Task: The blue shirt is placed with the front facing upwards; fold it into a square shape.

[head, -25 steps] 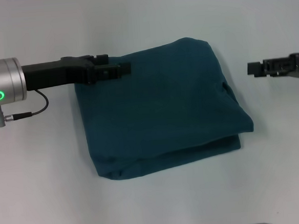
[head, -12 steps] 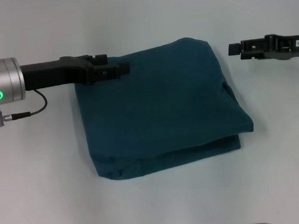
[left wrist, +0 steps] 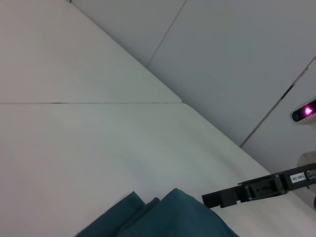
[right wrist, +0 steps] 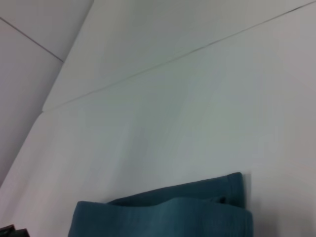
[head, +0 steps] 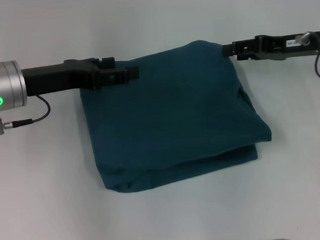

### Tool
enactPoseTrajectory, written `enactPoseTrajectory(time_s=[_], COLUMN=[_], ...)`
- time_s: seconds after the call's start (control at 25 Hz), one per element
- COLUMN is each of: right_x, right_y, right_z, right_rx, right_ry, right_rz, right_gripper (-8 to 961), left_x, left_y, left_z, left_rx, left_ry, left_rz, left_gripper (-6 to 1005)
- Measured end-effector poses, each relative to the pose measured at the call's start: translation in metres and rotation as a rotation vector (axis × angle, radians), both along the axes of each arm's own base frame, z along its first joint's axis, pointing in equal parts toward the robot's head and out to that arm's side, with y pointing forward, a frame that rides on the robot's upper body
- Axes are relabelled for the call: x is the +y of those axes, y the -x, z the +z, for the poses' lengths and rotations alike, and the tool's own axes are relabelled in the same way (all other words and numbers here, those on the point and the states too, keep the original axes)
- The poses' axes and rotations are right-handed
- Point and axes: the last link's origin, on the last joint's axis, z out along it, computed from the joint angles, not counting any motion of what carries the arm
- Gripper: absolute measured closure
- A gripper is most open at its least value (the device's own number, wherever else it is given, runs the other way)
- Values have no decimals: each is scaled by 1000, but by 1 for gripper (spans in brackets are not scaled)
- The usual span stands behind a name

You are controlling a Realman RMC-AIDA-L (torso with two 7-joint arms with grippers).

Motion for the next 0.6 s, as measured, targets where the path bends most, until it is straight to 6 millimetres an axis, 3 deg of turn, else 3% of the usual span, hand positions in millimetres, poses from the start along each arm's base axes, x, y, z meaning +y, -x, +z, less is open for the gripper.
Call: enactPoseTrajectory(time_s=[0.36,0.6], right_x=[7,9], right_y=[5,10], right_z=[-11,-11], right_rx=[10,33], right_ry=[-48,-65], right_rz=[-13,8], right_gripper=[324,550], left_x=[0,0], left_y=[2,5], left_z=[2,3], left_rx=[7,7], left_ry=[-6,-11], left_rz=[-2,4], left_gripper=[96,96])
